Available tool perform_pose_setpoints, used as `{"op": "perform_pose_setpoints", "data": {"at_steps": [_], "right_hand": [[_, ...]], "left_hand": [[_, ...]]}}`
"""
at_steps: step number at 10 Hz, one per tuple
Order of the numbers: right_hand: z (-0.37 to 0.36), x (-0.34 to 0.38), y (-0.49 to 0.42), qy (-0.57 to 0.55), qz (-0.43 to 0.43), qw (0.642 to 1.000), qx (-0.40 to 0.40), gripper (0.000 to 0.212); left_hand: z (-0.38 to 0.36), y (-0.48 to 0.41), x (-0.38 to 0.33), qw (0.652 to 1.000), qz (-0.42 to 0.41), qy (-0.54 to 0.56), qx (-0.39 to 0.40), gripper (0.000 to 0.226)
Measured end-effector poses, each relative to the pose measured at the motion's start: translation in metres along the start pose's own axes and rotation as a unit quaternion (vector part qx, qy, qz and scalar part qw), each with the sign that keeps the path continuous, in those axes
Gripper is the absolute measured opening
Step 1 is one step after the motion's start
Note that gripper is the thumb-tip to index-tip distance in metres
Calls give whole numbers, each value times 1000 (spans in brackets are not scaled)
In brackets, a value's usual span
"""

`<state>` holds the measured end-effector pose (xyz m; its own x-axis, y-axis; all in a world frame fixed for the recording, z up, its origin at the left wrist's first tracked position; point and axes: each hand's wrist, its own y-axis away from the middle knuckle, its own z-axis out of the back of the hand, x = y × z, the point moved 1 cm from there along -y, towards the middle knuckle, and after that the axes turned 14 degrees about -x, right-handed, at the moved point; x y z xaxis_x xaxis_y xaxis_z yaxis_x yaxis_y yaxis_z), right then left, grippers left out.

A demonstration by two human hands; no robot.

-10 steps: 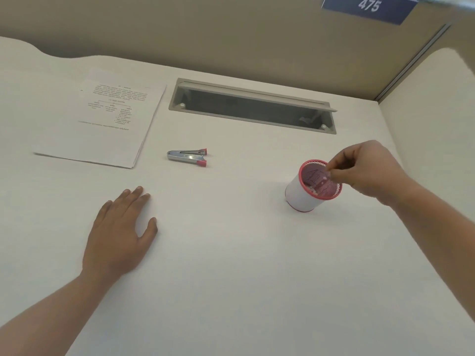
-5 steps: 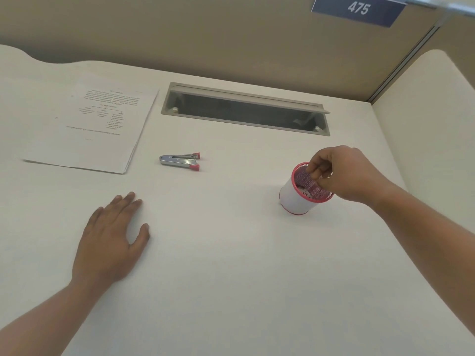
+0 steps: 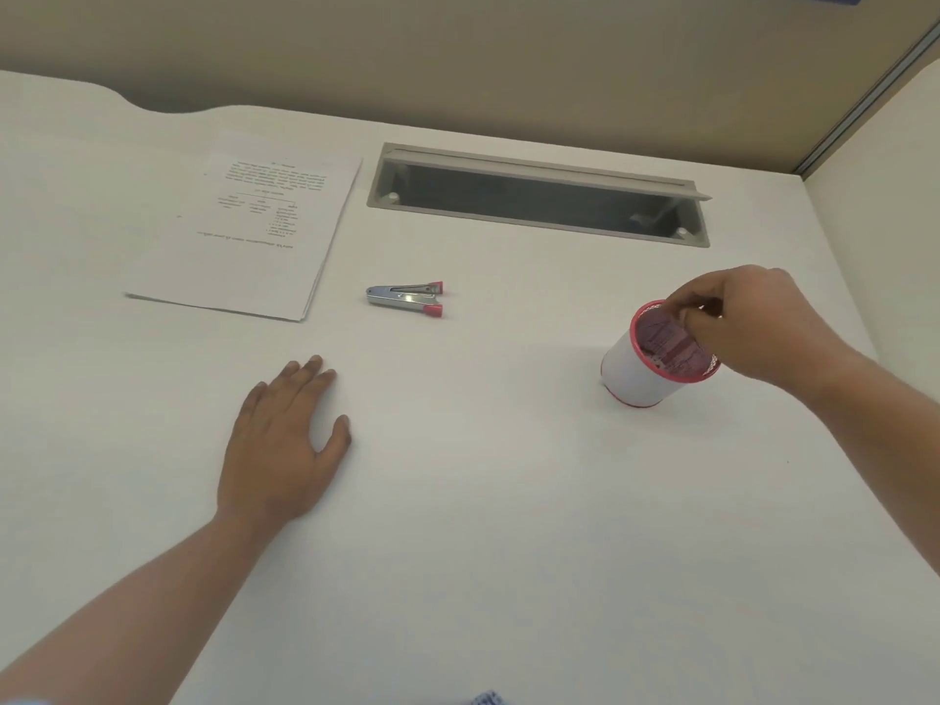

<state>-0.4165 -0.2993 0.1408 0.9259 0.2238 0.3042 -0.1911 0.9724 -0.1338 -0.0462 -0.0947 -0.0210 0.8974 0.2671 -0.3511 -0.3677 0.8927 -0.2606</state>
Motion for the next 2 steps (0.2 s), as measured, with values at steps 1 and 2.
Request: {"op": "perform_pose_setpoints", "data": {"at_steps": [1, 2], "right_hand": [[-1, 3, 3, -18, -1, 999, -39, 24], [-4, 9, 8, -77, -20, 991, -104, 15]], "left_hand": [[1, 1, 0, 1000, 0, 6, -7, 62], [-1, 0, 1, 1000, -1, 10, -14, 62]]}}
